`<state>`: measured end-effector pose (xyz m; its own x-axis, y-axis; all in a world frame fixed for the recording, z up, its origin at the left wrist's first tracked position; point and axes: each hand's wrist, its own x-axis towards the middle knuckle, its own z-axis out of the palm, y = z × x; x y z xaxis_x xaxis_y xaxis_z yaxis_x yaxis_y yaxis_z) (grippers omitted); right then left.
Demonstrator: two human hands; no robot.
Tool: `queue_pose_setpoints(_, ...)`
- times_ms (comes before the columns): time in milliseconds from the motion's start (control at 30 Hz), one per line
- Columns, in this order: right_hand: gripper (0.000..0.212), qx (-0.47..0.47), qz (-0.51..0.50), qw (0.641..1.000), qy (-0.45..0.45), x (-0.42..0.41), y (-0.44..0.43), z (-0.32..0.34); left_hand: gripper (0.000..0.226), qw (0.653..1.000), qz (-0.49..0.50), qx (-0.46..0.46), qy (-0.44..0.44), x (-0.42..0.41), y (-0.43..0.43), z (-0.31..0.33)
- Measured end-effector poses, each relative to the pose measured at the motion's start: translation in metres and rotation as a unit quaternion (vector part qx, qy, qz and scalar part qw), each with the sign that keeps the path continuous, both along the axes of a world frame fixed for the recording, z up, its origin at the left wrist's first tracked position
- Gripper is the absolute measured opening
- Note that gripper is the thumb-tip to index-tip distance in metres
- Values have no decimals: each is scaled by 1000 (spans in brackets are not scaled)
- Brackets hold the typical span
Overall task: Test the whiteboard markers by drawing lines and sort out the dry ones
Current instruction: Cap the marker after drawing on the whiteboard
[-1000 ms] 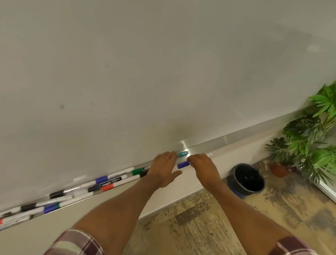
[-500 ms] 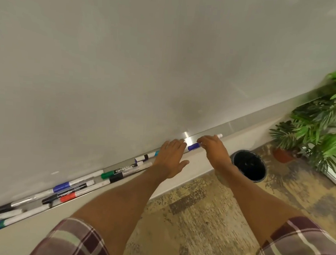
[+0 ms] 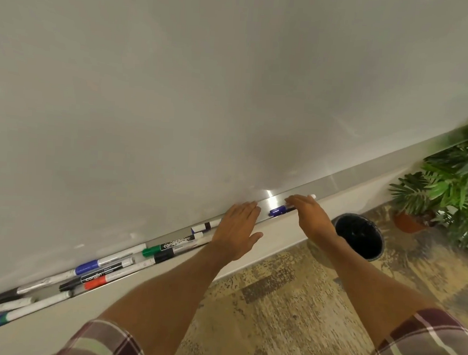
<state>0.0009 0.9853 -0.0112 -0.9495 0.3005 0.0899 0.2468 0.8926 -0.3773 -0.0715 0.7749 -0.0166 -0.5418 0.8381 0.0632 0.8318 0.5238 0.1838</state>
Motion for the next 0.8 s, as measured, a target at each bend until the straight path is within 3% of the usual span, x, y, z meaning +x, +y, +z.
queue_pose_setpoints(300,36,35,-11,999,35,1,-33,1,75,998,50,-23,-11,7,-30,-6)
queue_pose_setpoints(467,41,34,-1,999,14,3,-49,-11,85,994,51,-94,16,9,-56,-17)
queue_pose_setpoints(800,45,34,35,999,17,9,-96,-18,84,991,70,-113,8,13,-108,-19)
